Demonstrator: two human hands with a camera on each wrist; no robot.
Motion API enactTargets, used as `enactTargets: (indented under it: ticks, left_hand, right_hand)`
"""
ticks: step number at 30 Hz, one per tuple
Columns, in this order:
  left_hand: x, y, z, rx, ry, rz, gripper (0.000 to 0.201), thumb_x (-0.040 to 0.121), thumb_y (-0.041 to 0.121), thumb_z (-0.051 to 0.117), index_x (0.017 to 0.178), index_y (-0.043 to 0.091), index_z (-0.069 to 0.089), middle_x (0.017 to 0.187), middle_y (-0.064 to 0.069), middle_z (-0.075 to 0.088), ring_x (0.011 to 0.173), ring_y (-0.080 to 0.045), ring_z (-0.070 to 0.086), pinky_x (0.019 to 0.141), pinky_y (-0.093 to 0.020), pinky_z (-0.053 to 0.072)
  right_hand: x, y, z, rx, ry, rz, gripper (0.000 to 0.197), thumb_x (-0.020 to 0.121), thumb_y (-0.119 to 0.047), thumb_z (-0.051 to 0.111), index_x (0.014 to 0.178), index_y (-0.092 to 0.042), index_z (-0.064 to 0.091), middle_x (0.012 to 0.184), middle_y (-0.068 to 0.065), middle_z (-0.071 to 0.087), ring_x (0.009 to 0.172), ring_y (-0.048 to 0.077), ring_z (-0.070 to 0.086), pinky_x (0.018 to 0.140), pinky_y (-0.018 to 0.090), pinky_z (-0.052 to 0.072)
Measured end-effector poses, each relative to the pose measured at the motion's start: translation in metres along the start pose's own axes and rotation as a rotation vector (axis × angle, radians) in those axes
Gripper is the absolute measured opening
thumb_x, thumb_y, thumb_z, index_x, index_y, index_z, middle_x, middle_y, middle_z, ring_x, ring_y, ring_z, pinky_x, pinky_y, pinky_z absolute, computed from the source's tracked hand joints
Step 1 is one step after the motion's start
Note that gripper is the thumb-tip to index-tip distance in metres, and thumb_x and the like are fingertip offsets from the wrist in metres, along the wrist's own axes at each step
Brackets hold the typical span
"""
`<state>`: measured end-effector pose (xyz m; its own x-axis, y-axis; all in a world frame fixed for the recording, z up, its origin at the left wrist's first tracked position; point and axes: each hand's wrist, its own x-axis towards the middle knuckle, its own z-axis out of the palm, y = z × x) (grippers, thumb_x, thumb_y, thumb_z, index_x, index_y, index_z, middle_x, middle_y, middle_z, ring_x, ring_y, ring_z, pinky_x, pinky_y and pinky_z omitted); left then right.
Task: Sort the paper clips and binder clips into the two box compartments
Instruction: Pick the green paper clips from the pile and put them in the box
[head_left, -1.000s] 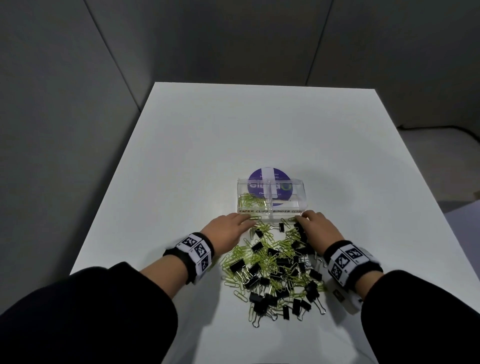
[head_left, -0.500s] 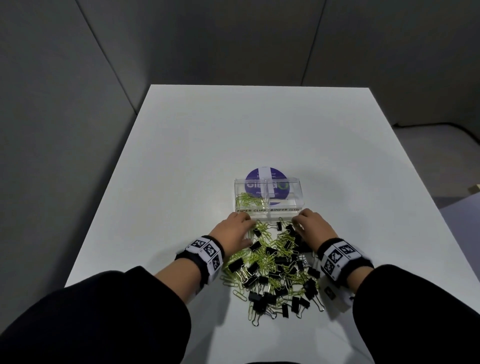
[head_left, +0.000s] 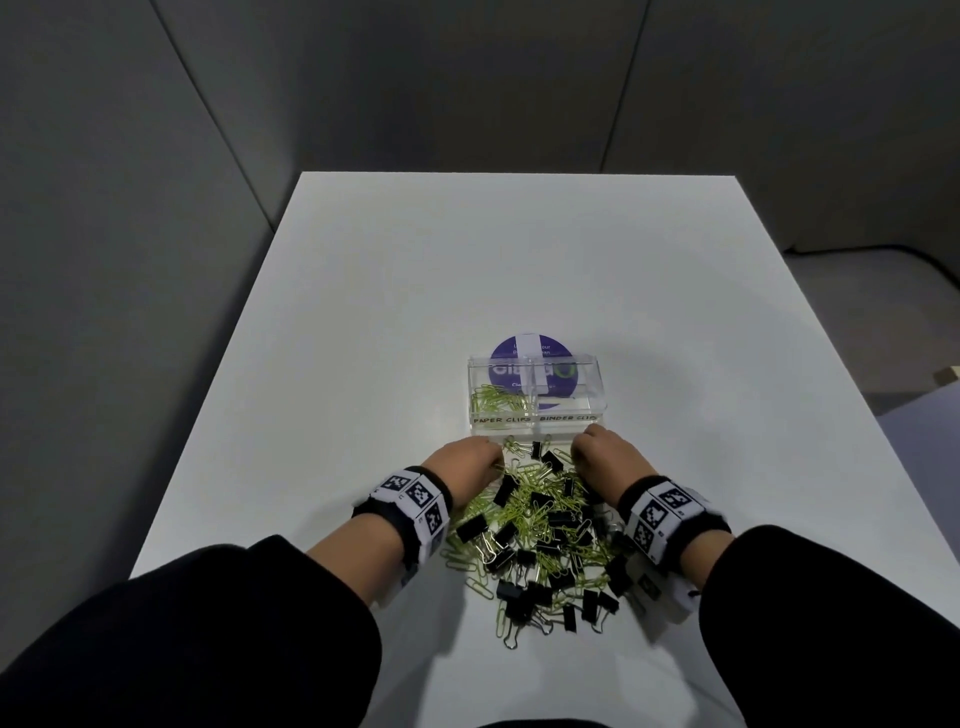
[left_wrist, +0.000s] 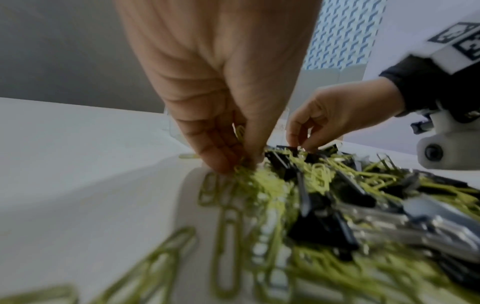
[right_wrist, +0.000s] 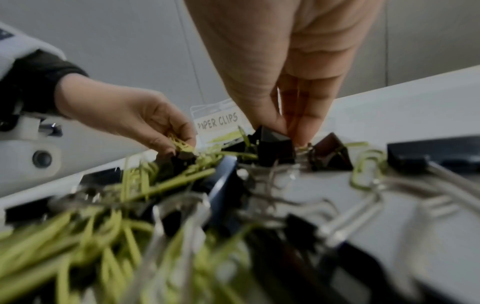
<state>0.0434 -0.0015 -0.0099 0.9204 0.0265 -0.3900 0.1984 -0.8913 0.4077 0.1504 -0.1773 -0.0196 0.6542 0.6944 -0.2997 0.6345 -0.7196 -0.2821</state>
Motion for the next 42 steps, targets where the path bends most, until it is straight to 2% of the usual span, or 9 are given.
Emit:
enactTargets:
  ticks: [4, 9, 13, 17, 20, 25, 32, 38, 42]
  left_hand:
    - [-0.009, -0.007, -0.014, -0.121, 0.009, -0.069, 0.024, 0.096, 0.015, 0.04, 0.109, 0.006, 0.058, 0.106, -0.01, 0.062, 0.094, -0.024, 0.059, 0.084, -0.031, 0.047]
    - [-0.021, -0.025, -0.02, -0.235, -0.009, -0.145, 0.018, 0.097, 0.016, 0.034, 0.094, 0.007, 0.05, 0.09, -0.007, 0.054, 0.082, -0.02, 0.047, 0.072, -0.03, 0.041]
    - [-0.033, -0.036, -0.015, -0.273, -0.073, -0.171, 0.013, 0.095, 0.019, 0.041, 0.086, 0.01, 0.041, 0.079, -0.002, 0.046, 0.077, -0.02, 0.042, 0.06, -0.027, 0.031]
    - [-0.043, -0.041, -0.007, -0.283, -0.024, -0.175, 0.033, 0.096, 0.041, 0.04, 0.076, 0.014, 0.042, 0.07, 0.002, 0.045, 0.062, -0.012, 0.039, 0.059, -0.026, 0.031]
    - [-0.046, -0.046, -0.005, -0.301, 0.049, -0.201, 0.039, 0.098, 0.037, 0.036, 0.064, 0.018, 0.037, 0.064, 0.003, 0.042, 0.059, -0.012, 0.039, 0.056, -0.024, 0.03]
    - [-0.054, -0.054, -0.006, -0.308, 0.063, -0.199, 0.035, 0.1, 0.027, 0.033, 0.067, 0.02, 0.042, 0.066, 0.006, 0.046, 0.062, -0.011, 0.041, 0.057, -0.017, 0.031]
    - [-0.06, -0.063, -0.002, -0.386, 0.055, -0.258, 0.028, 0.1, 0.014, 0.031, 0.105, 0.019, 0.058, 0.07, 0.008, 0.05, 0.057, -0.003, 0.045, 0.053, -0.012, 0.034]
    - [-0.064, -0.065, -0.006, -0.323, 0.044, -0.264, 0.029, 0.098, 0.033, 0.037, 0.071, 0.021, 0.041, 0.073, 0.003, 0.048, 0.071, -0.017, 0.044, 0.061, -0.025, 0.032]
    - [-0.071, -0.073, -0.006, -0.296, 0.024, -0.292, 0.032, 0.099, 0.029, 0.037, 0.072, 0.015, 0.047, 0.08, -0.001, 0.055, 0.078, -0.018, 0.049, 0.062, -0.023, 0.035]
  right_hand:
    - [-0.002, 0.006, -0.007, 0.101, -0.009, 0.022, 0.021, 0.092, -0.008, 0.046, 0.102, -0.003, 0.063, 0.11, 0.012, 0.058, 0.1, 0.027, 0.056, 0.082, 0.023, 0.039]
    - [-0.007, 0.006, -0.001, 0.065, 0.024, -0.037, 0.028, 0.096, -0.021, 0.044, 0.12, -0.012, 0.057, 0.11, 0.013, 0.058, 0.099, 0.029, 0.055, 0.082, 0.034, 0.047]
    - [-0.007, -0.001, -0.002, 0.055, 0.073, 0.09, 0.029, 0.096, -0.021, 0.043, 0.119, -0.011, 0.055, 0.115, 0.014, 0.053, 0.107, 0.03, 0.049, 0.088, 0.037, 0.046]
    - [-0.003, -0.015, -0.004, 0.059, -0.008, 0.09, 0.025, 0.094, -0.024, 0.048, 0.111, -0.01, 0.058, 0.117, 0.012, 0.051, 0.11, 0.027, 0.048, 0.094, 0.035, 0.043]
    - [-0.002, -0.023, -0.003, 0.054, -0.051, 0.06, 0.027, 0.092, -0.02, 0.052, 0.117, -0.01, 0.056, 0.123, 0.012, 0.05, 0.115, 0.028, 0.047, 0.097, 0.035, 0.042]
    - [-0.005, -0.026, 0.001, 0.026, -0.098, 0.039, 0.025, 0.092, -0.012, 0.05, 0.116, -0.006, 0.052, 0.12, 0.014, 0.051, 0.107, 0.03, 0.052, 0.091, 0.035, 0.046]
    - [-0.005, -0.023, -0.006, 0.095, -0.142, 0.02, 0.017, 0.092, -0.007, 0.045, 0.104, -0.005, 0.057, 0.113, 0.012, 0.059, 0.098, 0.026, 0.057, 0.085, 0.03, 0.045]
    - [-0.008, -0.027, -0.019, 0.113, -0.109, 0.022, 0.022, 0.093, -0.015, 0.046, 0.111, -0.009, 0.057, 0.112, 0.007, 0.053, 0.099, 0.023, 0.055, 0.089, 0.032, 0.048]
    - [-0.007, -0.044, -0.024, 0.165, -0.1, 0.016, 0.015, 0.093, -0.006, 0.038, 0.083, -0.01, 0.049, 0.091, 0.006, 0.05, 0.081, 0.02, 0.048, 0.071, 0.023, 0.038]
